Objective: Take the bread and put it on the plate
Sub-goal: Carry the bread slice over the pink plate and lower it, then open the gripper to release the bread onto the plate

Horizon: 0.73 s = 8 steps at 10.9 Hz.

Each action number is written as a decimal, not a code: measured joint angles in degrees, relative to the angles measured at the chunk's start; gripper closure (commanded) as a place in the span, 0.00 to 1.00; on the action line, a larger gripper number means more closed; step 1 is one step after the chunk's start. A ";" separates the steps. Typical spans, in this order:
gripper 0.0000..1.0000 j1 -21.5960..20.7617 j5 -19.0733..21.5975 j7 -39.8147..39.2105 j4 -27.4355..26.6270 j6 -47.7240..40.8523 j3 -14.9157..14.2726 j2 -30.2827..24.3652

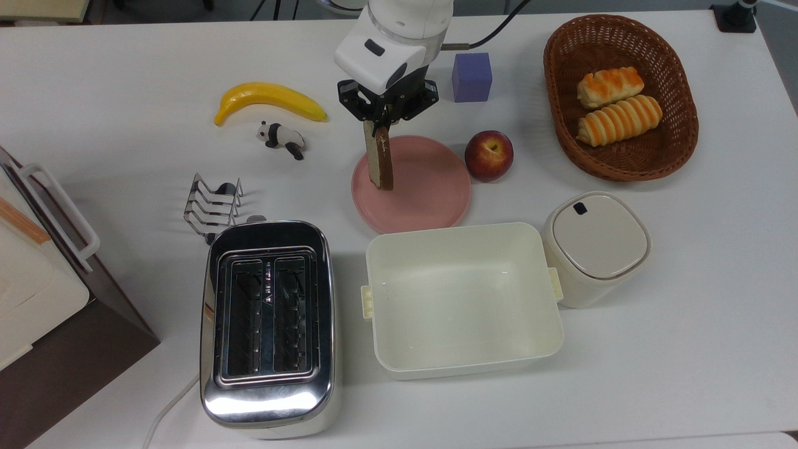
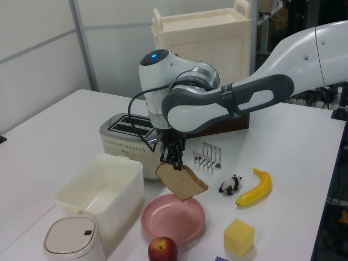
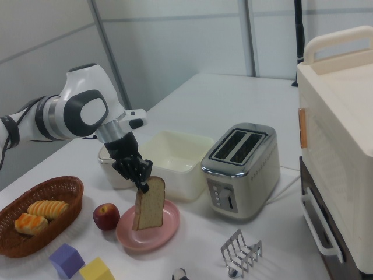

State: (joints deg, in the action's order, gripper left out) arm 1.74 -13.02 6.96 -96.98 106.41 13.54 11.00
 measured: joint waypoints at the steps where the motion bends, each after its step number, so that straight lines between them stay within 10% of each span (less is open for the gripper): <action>1: 1.00 -0.23 -0.49 -0.01 -0.04 0.00 0.00 0.00; 8: 1.00 -1.98 -3.32 -0.05 -1.65 1.12 0.04 0.82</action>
State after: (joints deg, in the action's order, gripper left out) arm -0.25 -16.34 6.91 -98.63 107.53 13.58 11.82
